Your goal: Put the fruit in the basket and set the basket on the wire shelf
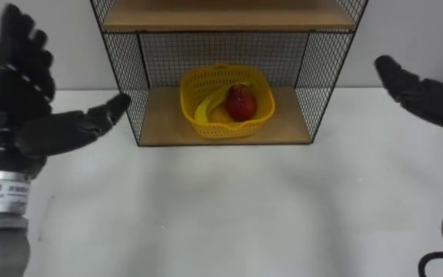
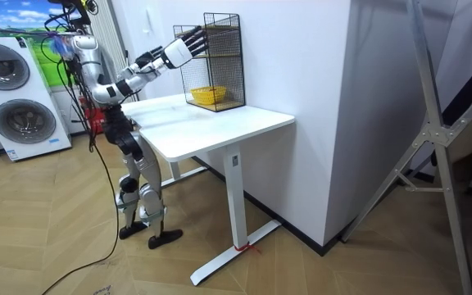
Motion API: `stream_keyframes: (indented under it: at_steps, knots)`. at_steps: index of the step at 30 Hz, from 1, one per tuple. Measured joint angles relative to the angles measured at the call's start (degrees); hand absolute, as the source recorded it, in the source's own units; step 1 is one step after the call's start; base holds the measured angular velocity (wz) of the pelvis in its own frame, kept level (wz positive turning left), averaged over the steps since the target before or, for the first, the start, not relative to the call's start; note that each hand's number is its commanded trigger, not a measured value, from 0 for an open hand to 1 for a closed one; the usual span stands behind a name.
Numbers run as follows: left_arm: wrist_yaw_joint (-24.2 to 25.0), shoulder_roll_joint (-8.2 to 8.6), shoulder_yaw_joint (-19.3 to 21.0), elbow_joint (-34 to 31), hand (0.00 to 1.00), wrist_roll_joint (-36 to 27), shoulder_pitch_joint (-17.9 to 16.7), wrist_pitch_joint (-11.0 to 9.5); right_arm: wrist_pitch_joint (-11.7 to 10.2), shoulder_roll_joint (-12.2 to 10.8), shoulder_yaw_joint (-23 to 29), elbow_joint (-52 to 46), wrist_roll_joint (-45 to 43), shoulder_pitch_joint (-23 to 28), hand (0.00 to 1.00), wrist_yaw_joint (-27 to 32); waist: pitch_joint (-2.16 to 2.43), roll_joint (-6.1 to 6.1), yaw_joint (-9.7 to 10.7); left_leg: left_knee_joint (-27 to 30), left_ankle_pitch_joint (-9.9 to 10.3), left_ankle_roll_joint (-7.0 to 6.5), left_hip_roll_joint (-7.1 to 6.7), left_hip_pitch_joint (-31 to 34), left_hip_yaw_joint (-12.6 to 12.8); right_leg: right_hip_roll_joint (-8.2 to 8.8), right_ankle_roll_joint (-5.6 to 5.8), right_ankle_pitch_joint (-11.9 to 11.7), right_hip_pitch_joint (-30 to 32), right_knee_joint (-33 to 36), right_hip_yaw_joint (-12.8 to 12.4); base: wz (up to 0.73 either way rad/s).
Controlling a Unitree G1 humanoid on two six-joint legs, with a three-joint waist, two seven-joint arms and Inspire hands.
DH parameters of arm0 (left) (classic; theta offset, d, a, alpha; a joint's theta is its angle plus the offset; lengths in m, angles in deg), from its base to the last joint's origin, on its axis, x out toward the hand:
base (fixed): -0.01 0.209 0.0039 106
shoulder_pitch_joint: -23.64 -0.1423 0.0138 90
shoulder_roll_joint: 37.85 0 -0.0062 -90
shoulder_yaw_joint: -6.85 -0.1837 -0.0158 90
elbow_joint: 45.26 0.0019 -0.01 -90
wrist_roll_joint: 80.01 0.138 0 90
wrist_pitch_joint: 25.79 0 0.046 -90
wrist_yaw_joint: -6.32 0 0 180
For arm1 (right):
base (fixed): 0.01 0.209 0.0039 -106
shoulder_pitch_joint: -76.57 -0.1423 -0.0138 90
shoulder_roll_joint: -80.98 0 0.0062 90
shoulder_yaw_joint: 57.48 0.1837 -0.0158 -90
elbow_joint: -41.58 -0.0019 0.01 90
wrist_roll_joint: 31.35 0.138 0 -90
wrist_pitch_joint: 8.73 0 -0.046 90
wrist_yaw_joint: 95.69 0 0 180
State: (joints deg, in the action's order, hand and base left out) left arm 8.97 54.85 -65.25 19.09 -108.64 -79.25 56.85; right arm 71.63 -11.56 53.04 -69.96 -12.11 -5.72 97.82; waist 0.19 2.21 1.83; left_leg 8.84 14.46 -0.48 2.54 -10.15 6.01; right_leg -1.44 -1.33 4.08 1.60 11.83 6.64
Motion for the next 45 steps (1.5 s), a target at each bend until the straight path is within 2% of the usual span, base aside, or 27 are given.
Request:
stream_keyframes:
  at_steps: [3, 7, 10, 13, 15, 16, 17, 18, 19, 21, 22, 24, 26, 29, 30, 31, 33, 36, 37, 40, 43, 45]
  knots:
    - [-1.0, 0.02, 3.4, -1.0, 0.00, -2.7, 0.0, -1.6, -0.8, 0.1, 3.7, -0.8, 0.0, 0.0, 0.00, 4.6, 0.00, 0.03, -0.1, -0.2, 0.0, 0.00, -0.02, 0.0, 0.0, -0.04, -0.01, 0.4, 0.2, 0.4, -0.1, 0.00]
    - [-3.1, 0.01, 8.4, -1.1, 0.00, -3.7, -0.5, -2.1, -2.3, 0.2, 8.5, -1.8, -2.2, 0.2, 0.00, 10.6, 0.00, 0.29, -0.4, -0.2, 0.0, 0.01, -0.04, 0.0, 0.0, -0.01, -0.06, 0.7, 0.6, 1.2, -0.1, 0.00]
    - [-5.1, 0.12, 11.3, -1.2, 0.00, -5.2, -1.0, -2.4, -2.6, 0.3, 11.1, -1.8, -2.2, 0.3, 0.00, 13.5, 0.03, 0.29, -0.6, -0.3, 0.0, 0.01, -0.20, 0.0, 0.1, 0.22, -0.09, 1.2, 1.2, 2.3, 0.0, -0.01]
    - [-10.2, -0.17, 16.7, -1.5, 0.00, -5.8, -1.9, -2.6, -2.7, 0.8, 14.9, -1.7, -2.0, 0.4, 0.00, 18.3, 0.07, 0.21, -0.9, -0.1, 0.2, 0.10, -0.32, 0.0, 0.2, 0.40, -0.14, 2.4, 2.0, 4.1, -0.2, 0.00]
    - [-15.8, -0.53, 22.0, -1.4, 0.00, -9.3, -4.0, -3.6, -2.9, 2.5, 18.7, -1.4, -1.4, 1.0, 0.00, 23.1, 0.13, 0.22, -1.1, -0.2, 0.2, 0.15, -0.26, 0.1, 0.3, 0.37, -0.30, 2.8, 2.5, 4.6, -0.3, 0.00]
    - [-17.3, -0.60, 23.4, -1.4, 0.00, -9.8, -4.5, -3.7, -3.1, 2.8, 19.7, -1.3, -1.4, 1.5, 0.00, 24.2, 0.13, 0.22, -1.4, -0.1, 0.2, 0.16, -0.27, 0.1, 0.4, 0.38, -0.37, 2.9, 2.7, 5.0, -0.3, -0.03]
    - [-19.9, -0.68, 26.3, -1.2, 0.00, -11.9, -5.3, -3.9, -3.5, 3.2, 22.2, -1.0, 0.8, 2.9, 0.00, 26.2, 0.23, 0.12, -2.0, -0.1, 0.3, 0.26, -0.24, 0.1, 0.4, 0.43, -0.46, 3.2, 2.9, 5.0, -0.2, 0.00]
    - [-22.7, -0.93, 29.3, -0.9, 0.00, -14.0, -6.2, -3.9, -3.5, 4.0, 25.1, -0.2, 4.4, 4.4, 0.00, 28.4, 0.64, 0.19, -2.4, -0.1, 0.3, 0.33, -0.23, 0.4, 0.3, 0.50, -0.49, 3.4, 3.3, 5.2, -0.1, 0.00]
    - [-24.3, -1.32, 30.9, -0.2, 0.00, -15.1, -6.9, -4.3, -3.5, 4.5, 26.7, 0.6, 6.5, 5.1, 0.00, 29.7, 0.75, 0.09, -2.4, -0.1, 0.3, 0.33, -0.23, 0.5, 0.2, 0.55, -0.49, 3.5, 3.3, 5.2, -0.1, 0.05]
    - [-30.3, -3.19, 36.2, 4.8, 0.00, -20.9, -9.6, -4.9, -3.5, 5.5, 32.4, 4.5, 13.0, 7.9, 0.00, 34.0, 0.75, 0.05, -3.2, 0.0, 0.3, 0.33, -0.41, 0.4, 0.1, 1.17, -0.40, 4.2, 3.6, 6.1, 0.0, 0.07]
    - [-31.6, -3.34, 37.3, 6.2, 0.00, -22.1, -10.4, -5.0, -3.5, 5.5, 33.7, 5.9, 14.9, 8.4, 0.00, 34.7, 0.78, 0.02, -3.3, 0.1, 0.3, 0.32, -0.45, 0.5, 0.1, 1.35, -0.33, 4.4, 3.6, 6.2, 0.1, 0.08]
    - [-37.0, -3.33, 40.1, 13.6, 0.00, -24.4, -13.2, -5.2, -3.1, 5.5, 37.0, 10.1, 22.2, 11.1, 0.00, 38.5, 0.58, 0.03, -3.5, -0.1, 0.7, 0.15, -0.96, 0.8, -0.2, 1.86, -0.23, 5.8, 4.7, 8.3, 0.8, 0.08]
    - [-40.1, -3.33, 40.3, 20.4, 0.00, -25.8, -14.7, -5.3, -3.3, 5.5, 37.6, 14.4, 25.2, 12.6, 0.00, 40.0, 0.55, 0.02, -3.4, 1.0, 1.3, -0.08, -1.32, 1.6, -0.7, 2.40, -0.07, 6.4, 5.4, 9.5, 0.9, 0.12]
    - [-43.1, -3.49, 39.6, 32.6, 0.00, -28.2, -15.6, -5.4, -2.6, 5.8, 36.6, 27.3, 34.0, 13.8, 0.00, 40.1, 0.41, -0.38, -3.2, 1.5, 1.3, -0.16, -1.34, 2.6, -1.4, 2.41, 0.08, 5.8, 5.5, 8.7, 1.2, 0.11]
    - [-43.6, -3.63, 38.1, 39.0, 0.00, -30.4, -16.0, -5.5, -2.1, 5.9, 36.4, 32.7, 38.6, 13.9, 0.00, 39.7, 0.40, -0.36, -3.0, 2.0, 1.4, -0.32, -1.34, 3.2, -1.5, 2.46, 0.12, 5.6, 5.6, 8.5, 1.3, 0.09]
    - [-43.8, -3.62, 37.3, 42.2, 0.00, -31.1, -16.0, -5.4, -2.0, 5.9, 36.4, 35.2, 40.9, 13.9, 0.00, 39.5, 0.45, -0.25, -2.9, 2.3, 1.5, -0.41, -1.31, 3.4, -1.5, 2.47, 0.19, 5.5, 5.6, 8.3, 1.4, 0.11]
    - [-44.3, -3.59, 33.1, 55.4, 0.00, -33.2, -15.8, -5.3, -2.0, 5.7, 34.3, 47.1, 47.4, 13.9, 0.00, 38.3, 0.47, -0.16, -2.7, 2.8, 1.9, -0.56, -1.12, 3.9, -1.7, 2.31, 0.44, 4.9, 5.0, 7.0, 1.4, 0.07]
    - [-44.2, -3.01, 29.6, 67.8, 0.00, -33.7, -15.7, -5.2, -2.2, 4.1, 32.5, 58.8, 52.8, 14.2, 0.00, 37.6, 0.59, -0.39, -2.3, 2.8, 2.0, -0.69, -1.09, 3.6, -2.3, 2.18, 0.62, 4.4, 4.1, 6.0, 1.6, 0.05]
    - [-44.2, -2.83, 28.8, 69.6, 0.00, -33.6, -15.6, -5.2, -2.2, 3.8, 32.0, 61.1, 53.0, 14.2, 0.00, 37.3, 0.61, -0.47, -2.3, 2.8, 2.1, -0.75, -1.14, 3.6, -2.3, 2.24, 0.69, 4.3, 4.1, 6.0, 1.6, 0.00]
    - [-41.9, -1.69, 25.5, 76.6, 0.00, -32.4, -14.3, -5.0, -2.2, 0.6, 29.0, 68.8, 52.4, 14.2, 0.00, 35.4, 0.59, -0.66, -2.0, 2.7, 2.1, -0.90, -1.13, 3.0, -2.5, 2.33, 0.97, 4.2, 3.2, 5.8, 1.6, 0.03]
    - [-38.4, 0.63, 20.6, 81.2, 0.00, -26.4, -12.4, -3.2, -1.2, -1.8, 23.6, 75.3, 50.3, 13.6, 0.00, 32.6, 0.50, -0.76, -1.7, 2.4, 2.2, -1.12, -1.17, 2.1, -2.8, 2.50, 1.29, 4.4, 2.6, 5.9, 1.4, -0.02]
    - [-33.3, 2.66, 15.7, 83.7, 0.00, -20.0, -11.7, -1.5, -0.1, -3.4, 17.9, 78.7, 49.7, 13.3, 0.00, 29.8, 0.53, -0.95, -1.7, 2.4, 2.3, -1.24, -1.13, 1.7, -2.1, 2.36, 1.33, 4.4, 2.6, 5.9, 0.8, -0.13]
